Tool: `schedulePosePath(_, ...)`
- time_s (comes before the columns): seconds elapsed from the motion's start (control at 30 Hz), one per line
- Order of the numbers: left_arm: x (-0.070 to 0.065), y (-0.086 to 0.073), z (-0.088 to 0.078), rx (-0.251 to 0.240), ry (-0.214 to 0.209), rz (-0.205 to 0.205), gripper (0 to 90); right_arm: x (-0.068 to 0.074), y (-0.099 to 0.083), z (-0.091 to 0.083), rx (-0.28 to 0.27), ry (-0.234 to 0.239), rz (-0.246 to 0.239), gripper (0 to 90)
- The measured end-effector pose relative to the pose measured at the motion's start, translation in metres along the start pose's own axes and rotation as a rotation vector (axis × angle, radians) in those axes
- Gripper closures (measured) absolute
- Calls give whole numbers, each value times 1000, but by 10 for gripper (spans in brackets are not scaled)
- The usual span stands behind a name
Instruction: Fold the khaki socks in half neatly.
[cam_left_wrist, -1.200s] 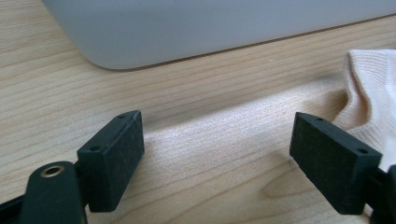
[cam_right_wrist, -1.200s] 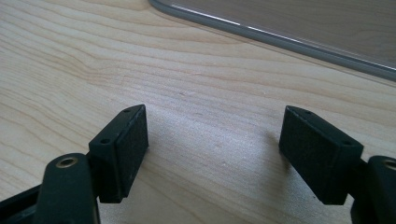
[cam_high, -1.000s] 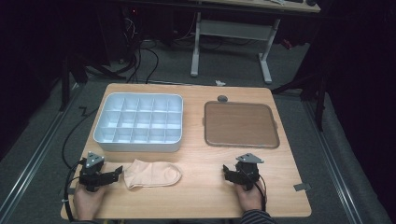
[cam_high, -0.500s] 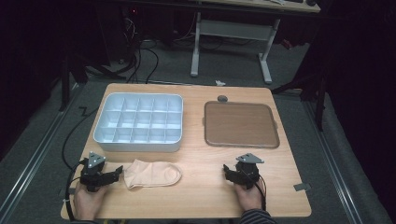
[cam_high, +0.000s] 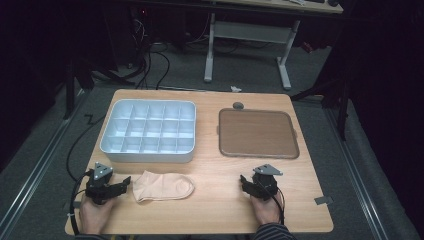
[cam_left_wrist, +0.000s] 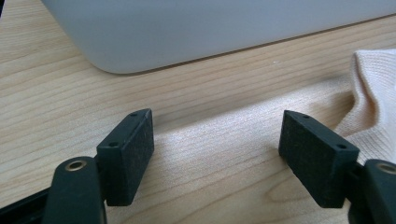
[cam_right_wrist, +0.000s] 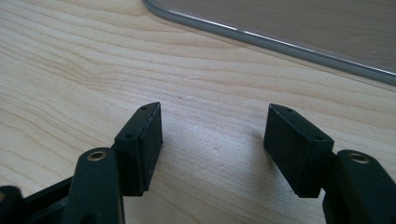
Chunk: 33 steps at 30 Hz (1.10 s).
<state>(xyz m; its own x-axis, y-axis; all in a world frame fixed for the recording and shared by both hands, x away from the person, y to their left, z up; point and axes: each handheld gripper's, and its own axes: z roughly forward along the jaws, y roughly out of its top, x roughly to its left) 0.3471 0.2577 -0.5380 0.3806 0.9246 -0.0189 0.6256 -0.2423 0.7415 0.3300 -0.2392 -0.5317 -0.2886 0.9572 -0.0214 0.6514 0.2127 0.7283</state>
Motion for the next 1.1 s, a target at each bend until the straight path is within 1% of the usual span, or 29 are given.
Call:
schedulePosePath(0.03,0,0,0,0,2,-1,271,0,0,0,0,-1,0,371)
schedulePosePath(0.07,0,-1,-2,-4,8,-10,280,0,0,0,0,-1,1,371)
schedulePosePath(0.1,4,-2,-4,-17,-26,-49,378,0,0,0,0,-4,3,374)
schedulePosePath(0.13,4,-2,-4,-17,-26,-49,384,0,0,0,0,-4,3,374)
schedulePosePath(0.17,7,-2,-5,-25,-56,-77,384,1,0,0,0,-9,6,377)
schedulePosePath(0.2,8,-3,-5,-29,-62,-86,382,1,1,0,-1,-15,9,382)
schedulePosePath(0.23,9,-3,-6,-27,-58,-94,383,2,1,1,-2,-17,10,389)
schedulePosePath(0.3,10,-2,-6,-23,-57,-94,384,3,1,1,-4,-25,18,415)
schedulePosePath(0.37,9,-2,-7,-27,-57,-88,389,3,2,1,-8,-28,18,466)
schedulePosePath(0.43,9,-2,-8,-34,-65,-84,390,3,1,1,-13,-33,21,510)
schedulePosePath(0.47,9,-2,-9,-40,-77,-85,390,4,1,1,-14,-34,24,519)
schedulePosePath(0.5,9,-2,-9,-40,-77,-85,391,4,1,1,-14,-34,24,519)
schedulePosePath(0.57,9,-3,-11,-52,-95,-86,393,5,1,0,-19,-32,20,534)
schedulePosePath(0.6,9,-3,-12,-59,-108,-93,393,6,0,-1,-27,-27,24,541)
schedulePosePath(0.67,10,-3,-15,-79,-179,-128,386,8,0,-3,-38,-9,34,552)
schedulePosePath(0.7,7,-2,-18,-83,-190,-119,378,10,1,-6,-54,4,30,564)
schedulePosePath(0.73,7,-2,-18,-83,-190,-119,372,10,1,-6,-54,4,30,564)
schedulePosePath(0.77,5,-1,-20,-83,-202,-113,372,12,2,-7,-60,13,30,574)
schedulePosePath(0.83,-1,1,-22,-77,-212,-89,361,16,4,-9,-53,39,32,587)
schedulePosePath(0.87,-4,2,-23,-71,-214,-77,358,19,5,-10,-54,47,25,589)
schedulePosePath(0.9,-7,2,-24,-68,-218,-66,355,25,8,-11,-61,67,15,589)
schedulePosePath(0.93,-9,3,-23,-61,-223,-60,355,25,8,-11,-61,67,15,589)
schedulePosePath(0.97,-14,3,-21,-40,-234,-48,349,31,9,-11,-66,94,7,589)
schedulePosePath(1.0,-16,4,-20,-30,-234,-42,348,35,9,-10,-62,106,1,589)
schedulePosePath(1.03,-16,4,-20,-30,-234,-42,348,35,9,-10,-62,106,1,589)
schedulePosePath(1.07,-17,4,-18,-24,-235,-37,346,42,10,-9,-55,120,-23,589)
schedulePosePath(1.1,-20,4,-16,-16,-238,-32,346,45,10,-8,-54,129,-30,590)
